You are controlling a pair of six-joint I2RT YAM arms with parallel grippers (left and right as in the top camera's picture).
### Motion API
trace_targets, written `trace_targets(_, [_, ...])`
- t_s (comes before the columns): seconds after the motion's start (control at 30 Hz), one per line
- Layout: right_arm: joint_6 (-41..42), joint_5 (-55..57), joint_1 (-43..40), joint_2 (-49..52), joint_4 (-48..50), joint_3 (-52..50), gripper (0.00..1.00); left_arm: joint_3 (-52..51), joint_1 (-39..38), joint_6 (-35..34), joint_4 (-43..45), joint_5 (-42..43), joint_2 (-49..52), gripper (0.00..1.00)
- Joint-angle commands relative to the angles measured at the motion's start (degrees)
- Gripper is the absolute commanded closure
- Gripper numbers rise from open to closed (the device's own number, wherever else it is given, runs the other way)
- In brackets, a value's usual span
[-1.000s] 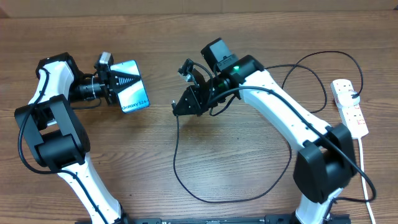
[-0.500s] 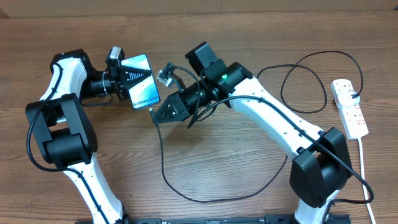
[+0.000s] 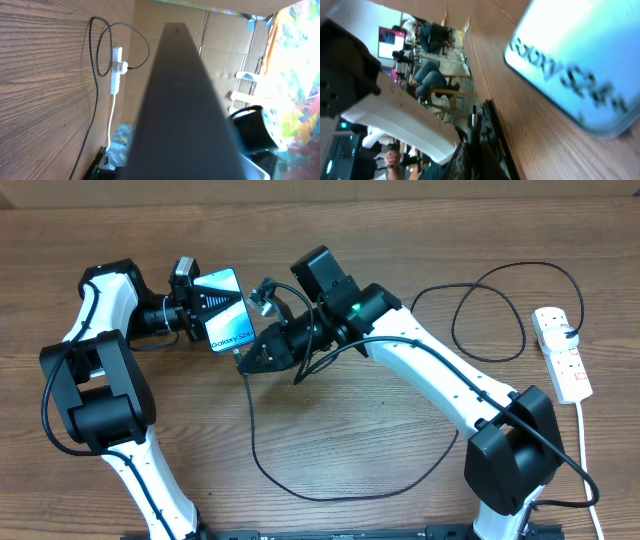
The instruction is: Plug charger to phone and switch on socket
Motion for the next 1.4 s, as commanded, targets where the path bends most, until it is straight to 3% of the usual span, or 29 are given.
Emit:
trace_targets(0.0, [3.76,0.74,0.63,0.85,2.84,-0.07,0.96,0.76,0.11,-0.61,-0.24,2.64,-2.93,0.96])
trace_targets(1.37, [5.49,4.13,1.09,0.9,5.75,-3.78,0.96,0.76,0.11,-2.12,-0.24,2.64,-2.93,0.96])
